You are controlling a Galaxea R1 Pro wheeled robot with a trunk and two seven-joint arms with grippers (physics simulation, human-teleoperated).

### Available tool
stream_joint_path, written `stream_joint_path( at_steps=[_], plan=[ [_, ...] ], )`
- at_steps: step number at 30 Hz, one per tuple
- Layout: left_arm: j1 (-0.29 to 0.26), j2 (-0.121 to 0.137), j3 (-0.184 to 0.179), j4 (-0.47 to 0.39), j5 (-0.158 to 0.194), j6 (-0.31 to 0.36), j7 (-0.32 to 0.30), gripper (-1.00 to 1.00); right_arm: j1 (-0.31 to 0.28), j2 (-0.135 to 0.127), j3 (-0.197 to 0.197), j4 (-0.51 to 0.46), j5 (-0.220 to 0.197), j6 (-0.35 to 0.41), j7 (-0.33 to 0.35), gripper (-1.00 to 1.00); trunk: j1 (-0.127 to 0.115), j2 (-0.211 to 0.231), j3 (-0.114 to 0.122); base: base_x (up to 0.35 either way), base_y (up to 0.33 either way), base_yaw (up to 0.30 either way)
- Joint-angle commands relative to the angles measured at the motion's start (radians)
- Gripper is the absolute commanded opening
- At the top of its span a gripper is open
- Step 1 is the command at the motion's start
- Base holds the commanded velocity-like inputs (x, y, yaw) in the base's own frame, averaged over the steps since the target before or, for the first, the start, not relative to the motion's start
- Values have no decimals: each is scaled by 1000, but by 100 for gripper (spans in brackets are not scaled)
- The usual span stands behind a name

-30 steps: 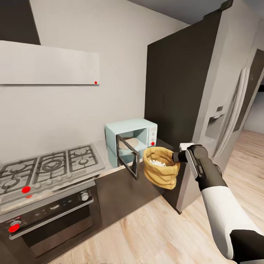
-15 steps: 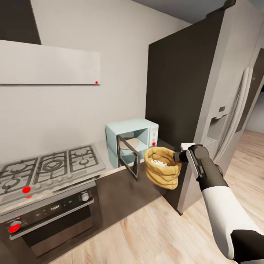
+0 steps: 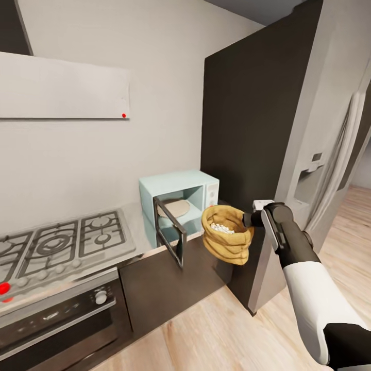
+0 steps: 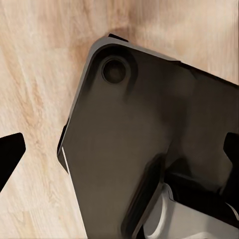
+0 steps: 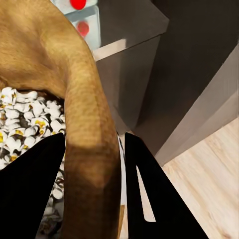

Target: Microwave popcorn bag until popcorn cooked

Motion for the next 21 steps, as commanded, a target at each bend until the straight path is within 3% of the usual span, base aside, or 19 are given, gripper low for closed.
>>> stream_joint_path(
  at_steps=[1, 10, 21],
  plan=[
    [0, 0, 2, -1, 3, -2, 0, 100, -1, 0, 0, -1, 3, 4, 2, -100, 1, -2, -2, 296, -139, 0],
    [0, -1, 2, -1, 3, -2, 0, 100, -1, 2, 1, -2, -6, 4, 4, -100, 1, -2, -2, 292, -131, 21],
    [0, 0, 2, -1, 3, -2, 0, 100, -1, 4, 0, -2, -11, 4, 4, -100, 1, -2, -2, 43, -22, 256]
  ],
)
